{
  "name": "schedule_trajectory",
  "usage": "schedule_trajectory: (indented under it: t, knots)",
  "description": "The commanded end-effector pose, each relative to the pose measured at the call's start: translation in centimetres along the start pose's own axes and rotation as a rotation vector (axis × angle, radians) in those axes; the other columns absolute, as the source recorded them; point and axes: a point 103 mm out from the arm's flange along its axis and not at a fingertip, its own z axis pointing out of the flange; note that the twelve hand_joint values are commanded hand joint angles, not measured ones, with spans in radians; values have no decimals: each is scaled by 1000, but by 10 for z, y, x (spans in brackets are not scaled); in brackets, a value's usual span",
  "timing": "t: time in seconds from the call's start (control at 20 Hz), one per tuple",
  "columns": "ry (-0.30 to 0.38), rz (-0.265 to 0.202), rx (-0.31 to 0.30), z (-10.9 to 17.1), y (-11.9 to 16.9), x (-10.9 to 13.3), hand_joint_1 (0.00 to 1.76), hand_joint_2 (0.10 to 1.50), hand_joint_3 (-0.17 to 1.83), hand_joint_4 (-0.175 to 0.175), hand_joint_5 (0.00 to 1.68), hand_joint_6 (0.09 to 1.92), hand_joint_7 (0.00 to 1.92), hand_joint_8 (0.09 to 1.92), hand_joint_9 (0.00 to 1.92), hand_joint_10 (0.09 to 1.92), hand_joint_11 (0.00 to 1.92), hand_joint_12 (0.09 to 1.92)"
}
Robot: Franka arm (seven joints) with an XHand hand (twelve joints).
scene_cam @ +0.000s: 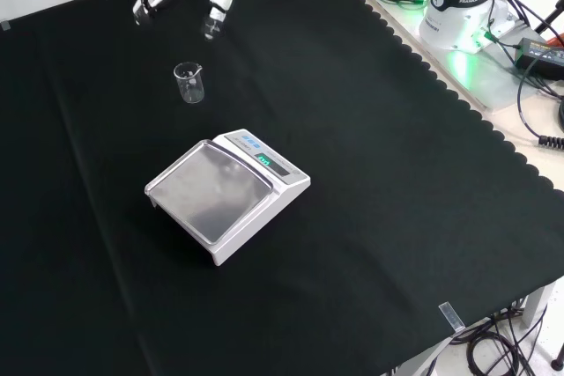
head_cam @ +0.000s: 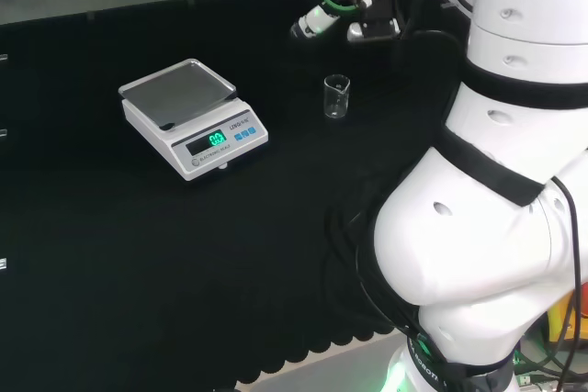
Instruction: Pick up the beaker.
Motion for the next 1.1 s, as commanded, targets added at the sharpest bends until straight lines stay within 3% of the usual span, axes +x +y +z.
schedule_trajectory:
  t: [0.05,0.65,1.1]
  knots:
    - [39,4,26,25,15,-10,398,1030,5,-135,55,87,34,87,0,315,0,1467]
    - [67,-2,130,61,33,-10,403,1027,4,-135,56,87,35,87,0,323,0,1471]
    - [81,35,187,83,37,-26,411,1022,2,-135,57,87,40,87,0,330,0,1472]
